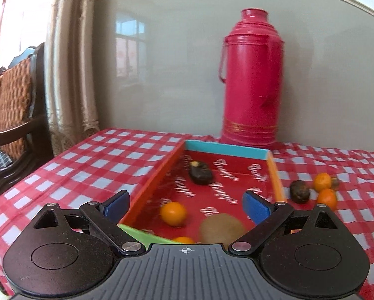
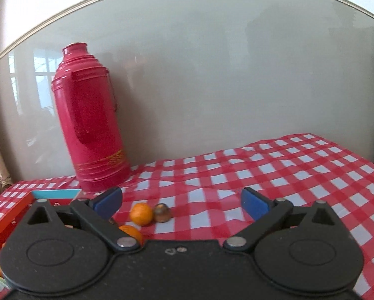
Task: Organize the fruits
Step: 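Move the left tool to the large orange and grasp it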
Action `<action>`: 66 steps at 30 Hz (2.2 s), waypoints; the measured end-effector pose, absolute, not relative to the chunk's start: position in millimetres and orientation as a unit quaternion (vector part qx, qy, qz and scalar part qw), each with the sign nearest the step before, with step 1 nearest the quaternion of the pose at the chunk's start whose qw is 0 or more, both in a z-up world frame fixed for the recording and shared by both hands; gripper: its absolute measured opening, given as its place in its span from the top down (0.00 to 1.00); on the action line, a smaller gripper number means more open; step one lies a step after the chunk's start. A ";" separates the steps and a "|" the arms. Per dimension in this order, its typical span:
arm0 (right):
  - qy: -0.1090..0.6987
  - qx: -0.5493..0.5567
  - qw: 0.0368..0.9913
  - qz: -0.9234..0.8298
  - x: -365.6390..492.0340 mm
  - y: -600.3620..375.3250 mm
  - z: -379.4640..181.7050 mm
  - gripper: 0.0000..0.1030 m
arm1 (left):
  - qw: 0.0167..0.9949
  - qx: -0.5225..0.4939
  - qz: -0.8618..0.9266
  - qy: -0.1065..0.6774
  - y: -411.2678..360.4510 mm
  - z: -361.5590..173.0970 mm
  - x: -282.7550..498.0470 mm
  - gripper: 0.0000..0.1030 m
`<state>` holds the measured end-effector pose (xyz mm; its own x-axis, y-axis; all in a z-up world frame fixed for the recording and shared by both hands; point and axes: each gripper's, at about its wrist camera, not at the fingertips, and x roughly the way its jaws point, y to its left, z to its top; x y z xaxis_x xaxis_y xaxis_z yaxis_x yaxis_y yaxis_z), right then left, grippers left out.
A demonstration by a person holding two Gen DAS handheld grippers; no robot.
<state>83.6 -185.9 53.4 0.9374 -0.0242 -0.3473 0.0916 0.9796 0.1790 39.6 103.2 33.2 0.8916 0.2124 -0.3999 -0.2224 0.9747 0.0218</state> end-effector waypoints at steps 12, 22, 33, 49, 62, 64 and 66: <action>0.178 0.098 0.978 -0.055 76.6 -218.4 43.4 0.06 | 0.978 0.003 0.048 0.204 43.0 30.6 52.2 0.07; 0.181 0.099 0.975 -0.088 71.5 -248.4 33.0 0.06 | 0.979 0.002 0.010 0.205 5.6 27.6 65.5 0.07; 0.183 0.110 0.969 -0.128 68.0 -284.2 19.4 0.06 | 0.975 0.004 -0.016 0.220 -28.6 18.2 87.3 0.07; 0.188 0.101 0.961 -0.177 65.9 -321.9 6.1 0.06 | 0.958 0.018 -0.036 0.283 -73.0 -5.6 133.8 0.31; 0.212 0.111 0.949 -0.207 81.5 -332.6 -2.5 0.06 | 0.951 0.024 -0.032 0.308 -85.4 -14.9 148.8 0.61; 0.210 0.110 0.950 -0.205 80.7 -330.9 -0.5 0.06 | 0.953 0.027 -0.032 0.300 -84.2 -10.9 144.4 0.61; 0.206 0.115 0.951 -0.201 79.7 -329.6 2.1 0.06 | 0.955 0.026 -0.035 0.294 -80.6 -6.1 139.5 0.61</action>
<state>79.7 -329.6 2.1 0.8341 -0.3348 -0.4384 0.4294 0.8930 0.1351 139.5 -80.6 -6.1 0.8248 -0.0526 -0.5629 0.0828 0.9962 0.0282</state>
